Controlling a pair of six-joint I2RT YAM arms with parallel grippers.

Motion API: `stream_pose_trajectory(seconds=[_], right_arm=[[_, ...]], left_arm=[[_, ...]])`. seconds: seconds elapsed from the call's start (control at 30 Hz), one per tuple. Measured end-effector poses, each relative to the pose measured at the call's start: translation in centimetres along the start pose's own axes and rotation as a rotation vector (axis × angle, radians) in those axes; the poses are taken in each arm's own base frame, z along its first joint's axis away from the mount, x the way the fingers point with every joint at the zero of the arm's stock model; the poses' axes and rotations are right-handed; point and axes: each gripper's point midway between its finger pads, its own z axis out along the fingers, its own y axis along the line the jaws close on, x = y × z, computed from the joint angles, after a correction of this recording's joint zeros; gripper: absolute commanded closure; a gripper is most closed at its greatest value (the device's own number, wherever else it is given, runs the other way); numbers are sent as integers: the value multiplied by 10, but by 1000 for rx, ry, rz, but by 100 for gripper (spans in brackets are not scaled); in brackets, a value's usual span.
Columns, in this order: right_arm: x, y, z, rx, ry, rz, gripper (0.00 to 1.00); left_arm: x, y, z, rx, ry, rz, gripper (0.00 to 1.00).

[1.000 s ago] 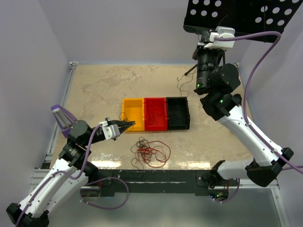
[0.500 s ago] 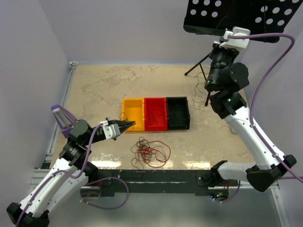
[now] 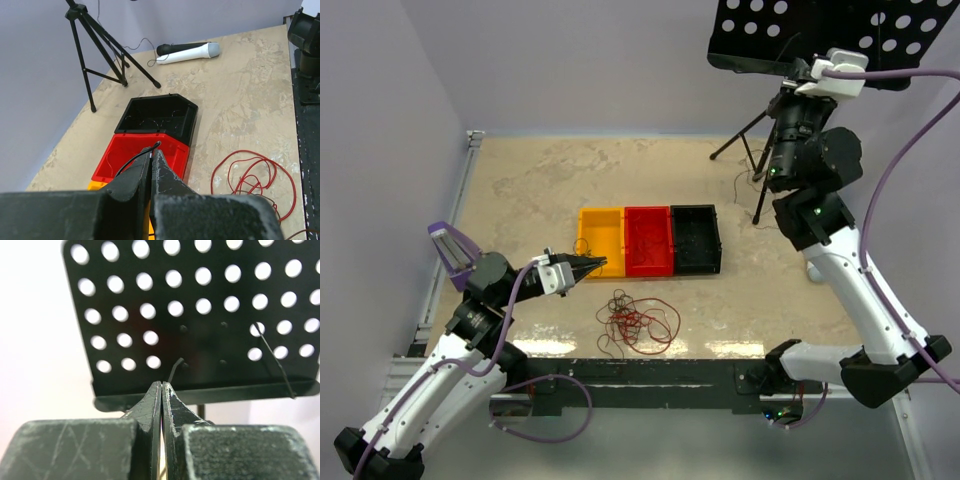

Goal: Untangle the cables
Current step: Place the cable in the bin.

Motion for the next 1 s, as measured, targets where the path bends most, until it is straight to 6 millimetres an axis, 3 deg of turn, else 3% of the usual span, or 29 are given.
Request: stream_pose_trajectory(seconds=[0.2,0.47,0.63,0.83,1.0], right_arm=[[-22,9,1,-60,-36,86,100],[-17,25,-1,-130,-23,144,100],[7,36,-4,-162,18,152,100],[67,52,-16,-209,129,143,100],[79,65,-24,-240,163,135,100]], left_arm=[[0,0,0,1,1,-1,100],[1,1,0,-3,3,-1,100],[1,1,0,-3,3,-1,100],[1,1,0,-3,2,-1,100],[1,1,0,-3,2,-1,100]])
